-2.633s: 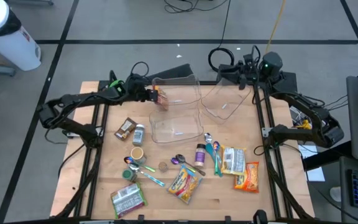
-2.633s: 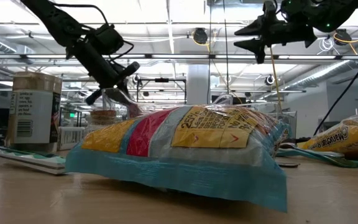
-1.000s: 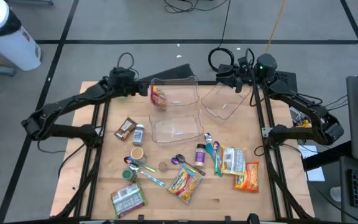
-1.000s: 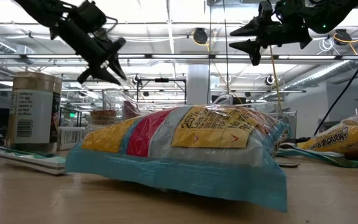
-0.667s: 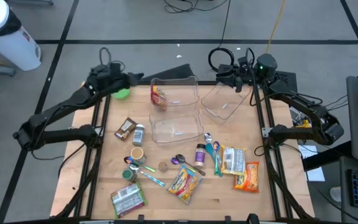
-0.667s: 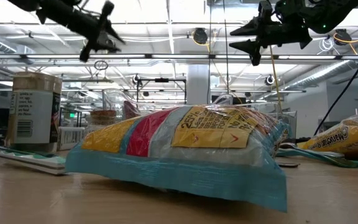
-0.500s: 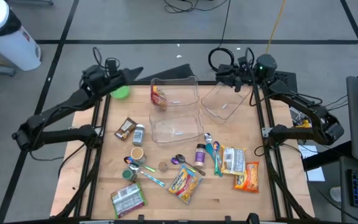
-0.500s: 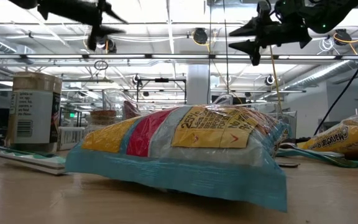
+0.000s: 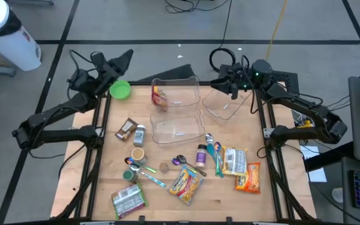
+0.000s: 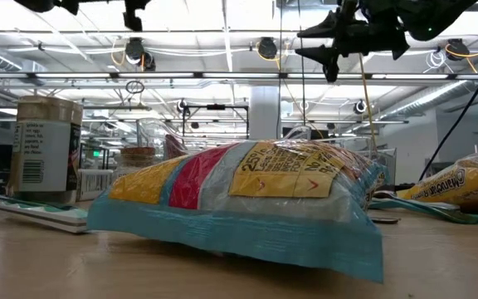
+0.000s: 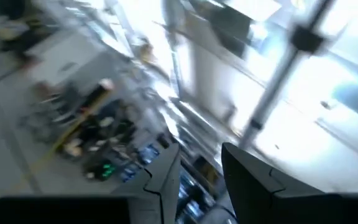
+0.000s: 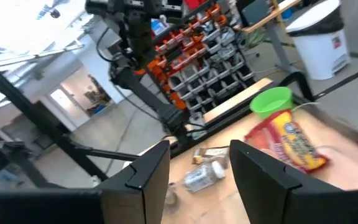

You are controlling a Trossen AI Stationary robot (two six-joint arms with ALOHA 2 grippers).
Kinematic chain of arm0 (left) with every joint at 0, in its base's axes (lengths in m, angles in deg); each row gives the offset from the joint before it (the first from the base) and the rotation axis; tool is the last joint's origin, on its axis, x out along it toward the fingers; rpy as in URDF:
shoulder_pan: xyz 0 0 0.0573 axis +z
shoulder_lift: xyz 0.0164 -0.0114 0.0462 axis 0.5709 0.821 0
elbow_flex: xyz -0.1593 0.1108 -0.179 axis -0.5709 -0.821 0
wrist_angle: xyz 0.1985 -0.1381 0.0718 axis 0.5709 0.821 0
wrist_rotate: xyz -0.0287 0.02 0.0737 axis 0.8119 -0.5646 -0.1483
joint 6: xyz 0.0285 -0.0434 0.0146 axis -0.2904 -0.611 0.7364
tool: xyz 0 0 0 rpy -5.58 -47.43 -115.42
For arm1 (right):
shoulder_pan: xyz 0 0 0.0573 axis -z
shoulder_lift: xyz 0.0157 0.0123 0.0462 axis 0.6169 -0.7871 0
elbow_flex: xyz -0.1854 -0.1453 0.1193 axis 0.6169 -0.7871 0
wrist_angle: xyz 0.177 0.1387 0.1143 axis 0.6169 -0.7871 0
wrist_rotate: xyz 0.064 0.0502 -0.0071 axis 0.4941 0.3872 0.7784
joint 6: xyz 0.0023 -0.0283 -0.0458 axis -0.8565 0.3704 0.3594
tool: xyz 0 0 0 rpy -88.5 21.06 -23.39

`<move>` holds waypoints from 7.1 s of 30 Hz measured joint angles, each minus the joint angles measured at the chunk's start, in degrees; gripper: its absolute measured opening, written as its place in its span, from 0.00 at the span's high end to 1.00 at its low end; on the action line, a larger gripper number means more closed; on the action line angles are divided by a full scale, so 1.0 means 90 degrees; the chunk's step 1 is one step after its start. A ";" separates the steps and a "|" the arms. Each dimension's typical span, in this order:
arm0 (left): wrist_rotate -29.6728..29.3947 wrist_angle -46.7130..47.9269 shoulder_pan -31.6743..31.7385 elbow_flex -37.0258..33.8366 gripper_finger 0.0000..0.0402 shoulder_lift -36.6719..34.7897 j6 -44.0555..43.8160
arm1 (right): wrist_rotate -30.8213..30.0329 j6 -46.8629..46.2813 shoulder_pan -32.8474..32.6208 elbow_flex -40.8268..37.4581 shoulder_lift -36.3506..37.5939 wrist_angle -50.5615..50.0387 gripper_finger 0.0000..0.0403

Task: Pick & Place Food Item
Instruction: Put the gold seasoning bottle into the top right transparent bin

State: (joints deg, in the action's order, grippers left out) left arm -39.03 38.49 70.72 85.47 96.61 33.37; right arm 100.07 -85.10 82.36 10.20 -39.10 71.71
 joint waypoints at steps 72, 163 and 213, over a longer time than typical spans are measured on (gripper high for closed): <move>-0.1321 1.1813 -0.6240 0.1972 0.70 0.0556 0.2267 | -0.5331 0.0473 -0.3671 0.0000 -0.0058 -0.0692 0.60; -0.0011 1.0674 -0.5713 0.1207 0.15 0.2980 0.3491 | -0.5299 -0.0419 -0.4099 -0.1756 -0.0056 0.1381 0.60; 0.0047 1.2605 -0.3580 0.5617 0.30 0.2968 0.5705 | -0.5278 0.1539 -0.4406 0.0998 -0.0082 -0.0482 0.59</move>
State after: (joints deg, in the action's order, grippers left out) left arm -38.61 151.93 38.50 136.02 123.32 84.72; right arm 52.57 -71.25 42.70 19.18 -39.83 67.38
